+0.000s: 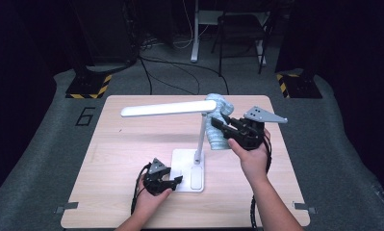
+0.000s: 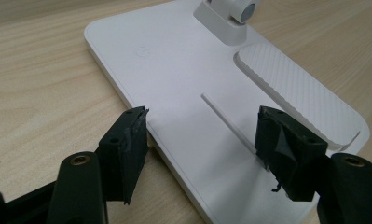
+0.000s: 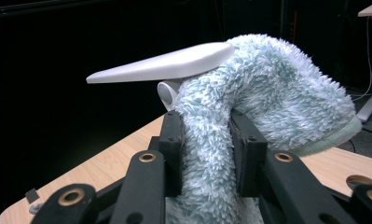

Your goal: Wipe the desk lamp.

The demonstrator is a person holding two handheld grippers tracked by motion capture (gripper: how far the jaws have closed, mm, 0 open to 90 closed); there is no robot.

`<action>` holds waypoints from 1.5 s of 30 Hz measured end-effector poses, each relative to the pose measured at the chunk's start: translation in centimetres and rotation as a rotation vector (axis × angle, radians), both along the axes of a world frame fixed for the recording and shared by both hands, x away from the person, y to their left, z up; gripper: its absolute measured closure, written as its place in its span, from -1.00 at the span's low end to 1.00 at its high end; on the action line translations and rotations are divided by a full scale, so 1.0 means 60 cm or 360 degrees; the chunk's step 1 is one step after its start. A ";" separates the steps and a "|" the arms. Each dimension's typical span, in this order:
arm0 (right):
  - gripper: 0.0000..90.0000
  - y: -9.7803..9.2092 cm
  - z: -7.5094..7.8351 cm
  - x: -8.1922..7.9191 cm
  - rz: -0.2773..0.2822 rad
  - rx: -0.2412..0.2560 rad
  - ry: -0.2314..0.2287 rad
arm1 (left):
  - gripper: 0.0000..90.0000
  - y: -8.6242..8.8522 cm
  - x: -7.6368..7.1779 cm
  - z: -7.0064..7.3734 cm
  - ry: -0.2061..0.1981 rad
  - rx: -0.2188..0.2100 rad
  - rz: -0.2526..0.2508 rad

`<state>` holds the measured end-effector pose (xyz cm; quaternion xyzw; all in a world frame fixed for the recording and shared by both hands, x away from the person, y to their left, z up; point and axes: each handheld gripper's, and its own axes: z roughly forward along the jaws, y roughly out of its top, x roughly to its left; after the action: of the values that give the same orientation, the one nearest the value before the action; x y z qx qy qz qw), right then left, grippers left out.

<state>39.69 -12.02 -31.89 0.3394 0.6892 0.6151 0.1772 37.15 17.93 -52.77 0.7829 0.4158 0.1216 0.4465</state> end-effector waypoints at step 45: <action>0.54 0.052 -0.297 0.036 0.0027 -0.0418 0.0635 | -0.24 -0.001 -0.002 0.000 -0.0008 0.0005 0.0018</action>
<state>41.83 -8.88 -49.73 0.4224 0.7876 0.4423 0.0751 37.05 17.86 -52.76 0.7810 0.4187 0.1269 0.4456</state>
